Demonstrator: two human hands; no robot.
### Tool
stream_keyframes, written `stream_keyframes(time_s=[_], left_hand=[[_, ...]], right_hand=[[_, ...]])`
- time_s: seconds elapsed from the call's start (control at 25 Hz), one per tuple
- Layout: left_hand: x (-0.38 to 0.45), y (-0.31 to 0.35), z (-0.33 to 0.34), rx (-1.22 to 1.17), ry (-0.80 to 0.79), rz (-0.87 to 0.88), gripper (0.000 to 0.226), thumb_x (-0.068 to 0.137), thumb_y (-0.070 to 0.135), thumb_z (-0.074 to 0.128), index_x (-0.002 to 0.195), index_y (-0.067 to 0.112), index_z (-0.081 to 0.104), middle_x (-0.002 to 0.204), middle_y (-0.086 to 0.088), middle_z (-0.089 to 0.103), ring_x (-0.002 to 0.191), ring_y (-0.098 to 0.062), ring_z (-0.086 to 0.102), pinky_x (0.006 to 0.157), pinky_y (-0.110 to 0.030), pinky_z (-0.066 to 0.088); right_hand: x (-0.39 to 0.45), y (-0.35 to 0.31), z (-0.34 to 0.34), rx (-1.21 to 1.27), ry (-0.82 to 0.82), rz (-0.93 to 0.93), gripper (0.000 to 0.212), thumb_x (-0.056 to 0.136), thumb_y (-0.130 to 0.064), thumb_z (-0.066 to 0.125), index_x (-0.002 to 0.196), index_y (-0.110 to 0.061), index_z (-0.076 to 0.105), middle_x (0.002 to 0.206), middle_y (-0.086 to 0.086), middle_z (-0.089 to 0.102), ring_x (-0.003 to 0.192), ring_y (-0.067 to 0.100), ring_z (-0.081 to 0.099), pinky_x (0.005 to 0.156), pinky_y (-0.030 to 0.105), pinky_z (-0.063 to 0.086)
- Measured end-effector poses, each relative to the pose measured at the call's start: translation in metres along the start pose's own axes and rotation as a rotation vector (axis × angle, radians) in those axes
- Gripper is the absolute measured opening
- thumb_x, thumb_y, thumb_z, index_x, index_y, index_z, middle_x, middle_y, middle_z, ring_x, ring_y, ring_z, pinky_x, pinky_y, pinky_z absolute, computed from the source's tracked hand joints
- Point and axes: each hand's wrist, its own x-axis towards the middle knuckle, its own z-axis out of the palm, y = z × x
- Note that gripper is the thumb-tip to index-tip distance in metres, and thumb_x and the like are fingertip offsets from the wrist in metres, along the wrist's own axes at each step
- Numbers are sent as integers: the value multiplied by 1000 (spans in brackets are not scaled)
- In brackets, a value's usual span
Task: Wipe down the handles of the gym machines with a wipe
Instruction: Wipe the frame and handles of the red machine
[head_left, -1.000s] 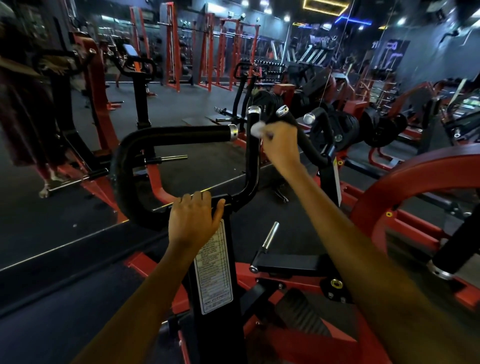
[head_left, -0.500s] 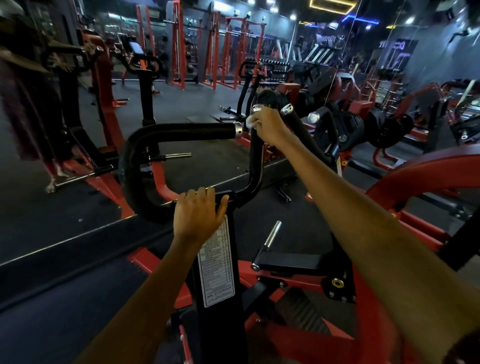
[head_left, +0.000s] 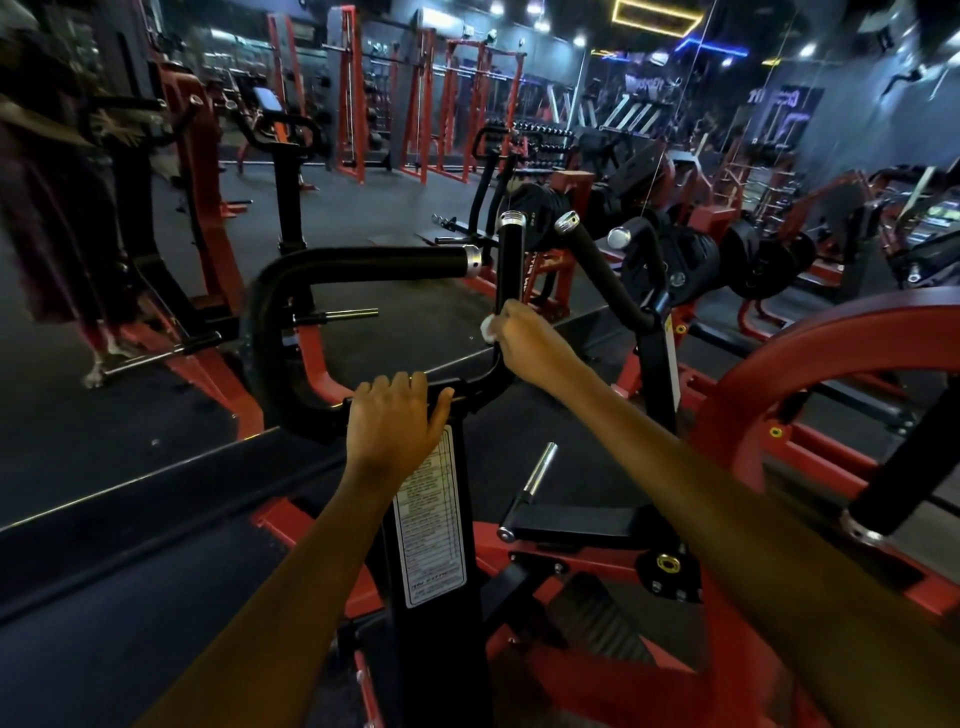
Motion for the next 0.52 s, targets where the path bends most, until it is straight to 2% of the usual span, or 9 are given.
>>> stream_keyframes(time_s=[0.12,0.2,0.28,0.36,0.44,0.52], left_hand=[[0,-1,2,-5,30,11,46,94,44,36,79,9,61,66,-7,59,61,-23,58,61,-34,44],[-1,-1,3,2,51,17,44,93,43,39,76,9,61,64,-6,58,58,-23,57,59,-34,44],[-1,-1,5,5,80,14,43,92,43,41,73,9,60,62,-6,58,56,-23,56,58,-34,44],[0,0,6,1,98,10,42,91,42,43,73,9,61,62,-6,59,56,-23,56,58,-34,45],[1,0,8,-8,110,9,43,92,43,42,73,9,61,62,-6,59,57,-23,57,58,-34,46],[1,-1,9,-2,126,10,46,94,44,38,72,10,60,60,-5,57,55,-22,56,57,-33,45]], right_hand=[[-20,-8,7,45,-45,0,10,88,3,52,88,-3,61,94,10,50,86,22,53,76,25,39],[-23,-9,-4,132,-114,-9,14,90,-1,53,96,1,65,100,10,55,88,21,57,76,20,42],[-12,-6,-30,225,-112,6,19,90,-3,55,106,-1,65,104,7,56,83,15,58,67,12,44],[15,3,-57,289,103,98,26,89,1,54,113,-4,62,104,0,53,79,8,56,60,9,45],[50,18,-74,310,347,213,29,88,3,52,114,-6,61,107,-1,56,85,7,57,62,4,43],[82,32,-72,264,389,281,26,85,5,53,109,-3,60,105,8,62,92,15,59,67,12,44]])
